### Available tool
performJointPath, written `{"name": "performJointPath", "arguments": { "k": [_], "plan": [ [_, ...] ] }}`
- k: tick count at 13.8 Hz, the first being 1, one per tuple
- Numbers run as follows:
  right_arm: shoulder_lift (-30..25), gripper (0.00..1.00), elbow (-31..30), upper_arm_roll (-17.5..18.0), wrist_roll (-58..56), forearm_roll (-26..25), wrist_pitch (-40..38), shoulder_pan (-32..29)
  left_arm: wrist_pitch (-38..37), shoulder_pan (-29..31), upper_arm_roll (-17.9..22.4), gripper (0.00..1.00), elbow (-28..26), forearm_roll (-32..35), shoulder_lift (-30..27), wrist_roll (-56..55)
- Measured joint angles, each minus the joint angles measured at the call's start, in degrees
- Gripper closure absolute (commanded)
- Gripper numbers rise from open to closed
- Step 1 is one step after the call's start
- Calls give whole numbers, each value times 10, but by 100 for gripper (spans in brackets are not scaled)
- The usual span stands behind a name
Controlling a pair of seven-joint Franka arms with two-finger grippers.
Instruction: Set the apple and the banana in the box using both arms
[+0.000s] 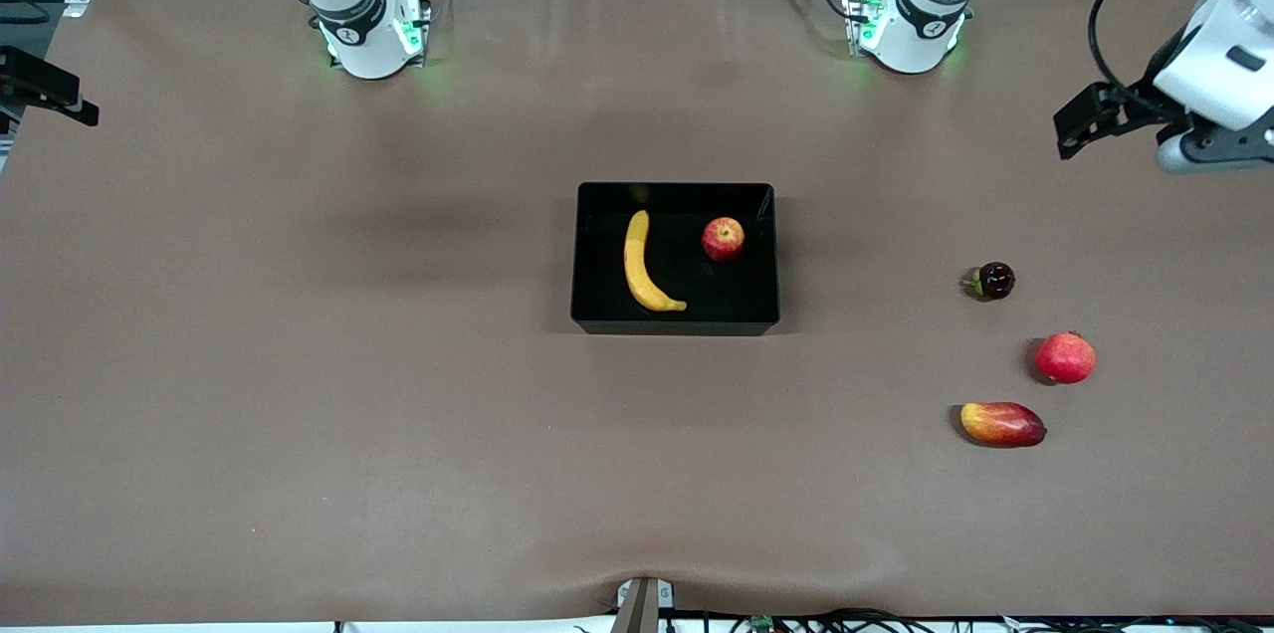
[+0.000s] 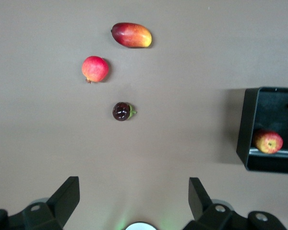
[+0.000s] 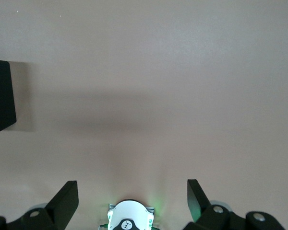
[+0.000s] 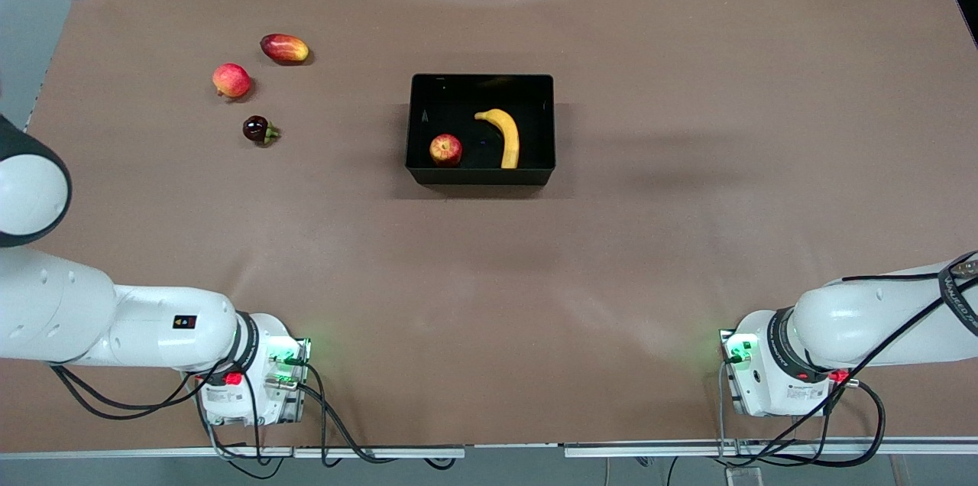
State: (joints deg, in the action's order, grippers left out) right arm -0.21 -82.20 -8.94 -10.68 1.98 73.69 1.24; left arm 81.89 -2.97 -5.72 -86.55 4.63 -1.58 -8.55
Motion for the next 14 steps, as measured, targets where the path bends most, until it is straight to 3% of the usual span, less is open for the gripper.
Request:
{"name": "performJointPath", "arguments": {
  "k": [6,14],
  "plan": [
    [0,0,0,0,0,0,0,0,-2,-7,8,0,-25,-26,-36,4],
    [0,0,0,0,0,0,0,0,-3,27,-5,0,-30,-51,-45,4]
  ]
}}
